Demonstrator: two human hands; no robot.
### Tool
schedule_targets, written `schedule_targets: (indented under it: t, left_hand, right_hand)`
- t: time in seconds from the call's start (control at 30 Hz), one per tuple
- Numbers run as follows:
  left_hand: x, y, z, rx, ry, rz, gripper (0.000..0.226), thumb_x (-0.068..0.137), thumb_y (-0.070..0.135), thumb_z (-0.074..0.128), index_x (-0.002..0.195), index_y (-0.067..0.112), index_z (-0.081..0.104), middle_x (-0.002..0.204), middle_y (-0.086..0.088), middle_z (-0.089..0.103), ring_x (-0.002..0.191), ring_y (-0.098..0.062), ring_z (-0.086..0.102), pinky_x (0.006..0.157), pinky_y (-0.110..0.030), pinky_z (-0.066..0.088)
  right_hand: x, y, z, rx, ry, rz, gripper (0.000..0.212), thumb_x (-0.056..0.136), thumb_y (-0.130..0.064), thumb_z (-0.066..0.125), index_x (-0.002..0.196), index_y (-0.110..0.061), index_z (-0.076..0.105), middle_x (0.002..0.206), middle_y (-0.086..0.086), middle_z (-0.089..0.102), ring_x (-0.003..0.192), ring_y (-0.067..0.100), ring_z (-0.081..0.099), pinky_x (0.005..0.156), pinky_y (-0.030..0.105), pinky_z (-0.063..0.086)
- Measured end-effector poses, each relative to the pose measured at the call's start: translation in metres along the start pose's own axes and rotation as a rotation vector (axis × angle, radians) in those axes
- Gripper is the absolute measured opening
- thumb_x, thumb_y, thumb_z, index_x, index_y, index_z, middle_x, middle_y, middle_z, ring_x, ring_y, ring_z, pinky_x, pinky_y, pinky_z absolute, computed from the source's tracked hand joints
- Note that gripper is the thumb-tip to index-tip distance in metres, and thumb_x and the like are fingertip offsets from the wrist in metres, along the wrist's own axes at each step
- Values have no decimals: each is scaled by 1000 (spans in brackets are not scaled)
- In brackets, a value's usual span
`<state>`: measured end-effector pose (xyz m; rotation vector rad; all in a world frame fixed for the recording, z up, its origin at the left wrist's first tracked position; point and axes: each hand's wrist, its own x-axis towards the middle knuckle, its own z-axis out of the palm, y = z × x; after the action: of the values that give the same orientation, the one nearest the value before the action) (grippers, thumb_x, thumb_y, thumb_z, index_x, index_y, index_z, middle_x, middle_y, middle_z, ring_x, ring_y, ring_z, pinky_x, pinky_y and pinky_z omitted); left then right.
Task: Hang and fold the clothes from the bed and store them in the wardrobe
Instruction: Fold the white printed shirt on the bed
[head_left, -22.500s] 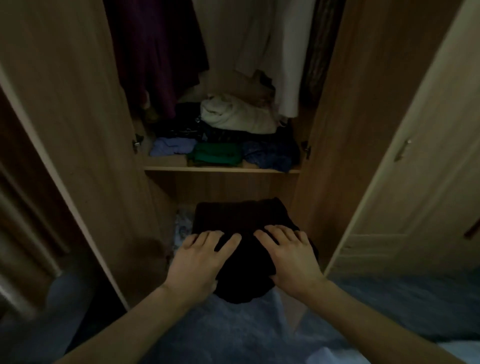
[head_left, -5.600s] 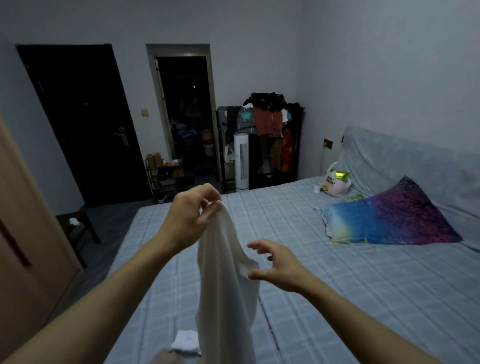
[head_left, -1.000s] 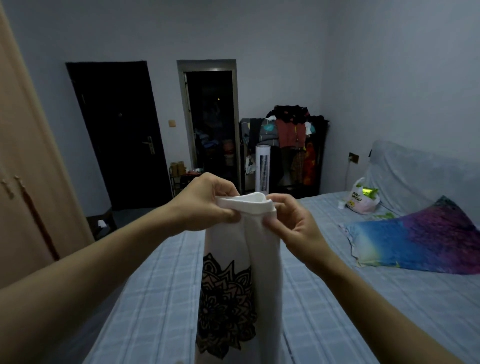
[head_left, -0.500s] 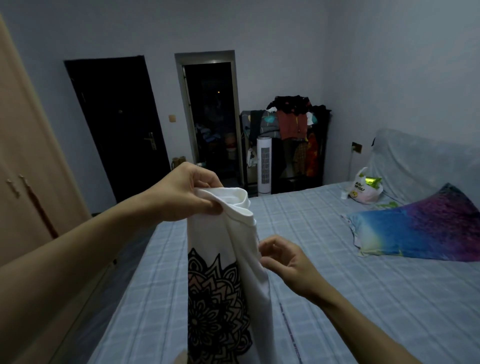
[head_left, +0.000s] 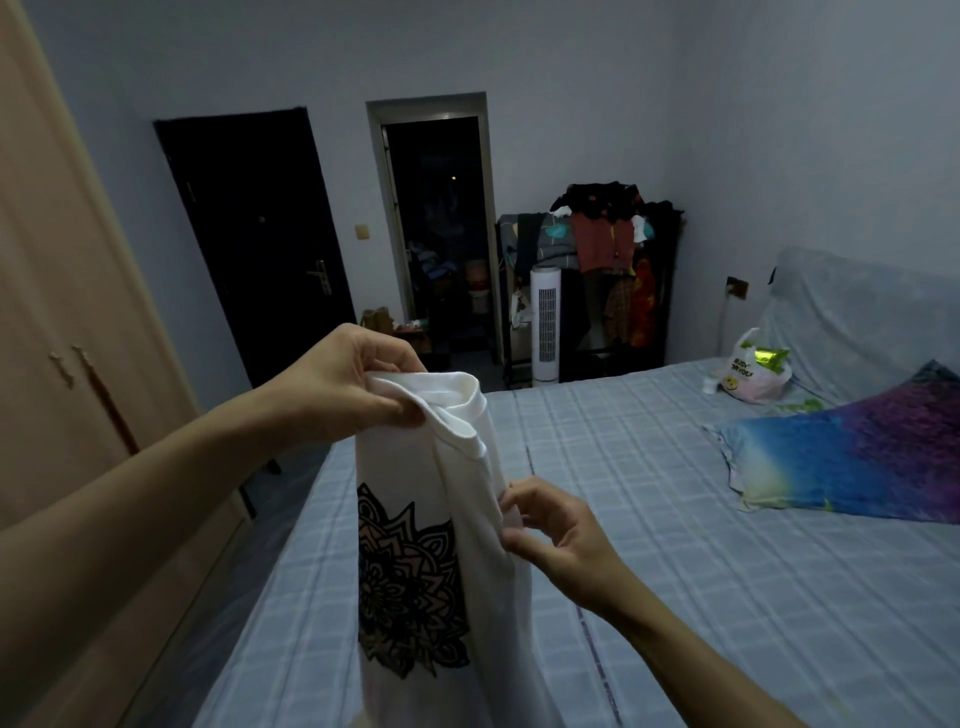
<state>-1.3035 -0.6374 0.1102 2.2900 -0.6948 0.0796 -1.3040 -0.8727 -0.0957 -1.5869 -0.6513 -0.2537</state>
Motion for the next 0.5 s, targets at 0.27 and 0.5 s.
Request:
schedule_targets:
  t: [0.27,0.5]
  left_hand:
    - [1,-7,3,17,-2,13,14,75,12,85,81,21,76,79,-5,74,74,-20,72,64,-32,58]
    - [-3,-18,0,18,33,-6,15,76,5,83,80,17,76,76,-6,74,70,-16,70,63,-31,54]
  right_hand:
    - [-2,-2,10,-94,-65,51,19,79,-27,78,93,-15,74,109,-1,61,109,19,60,93,43,52]
    - [-4,4,4,-135,134,-41,6,89,-18,66,85,-13,68,86,2,64,83,26,63,75,51,51]
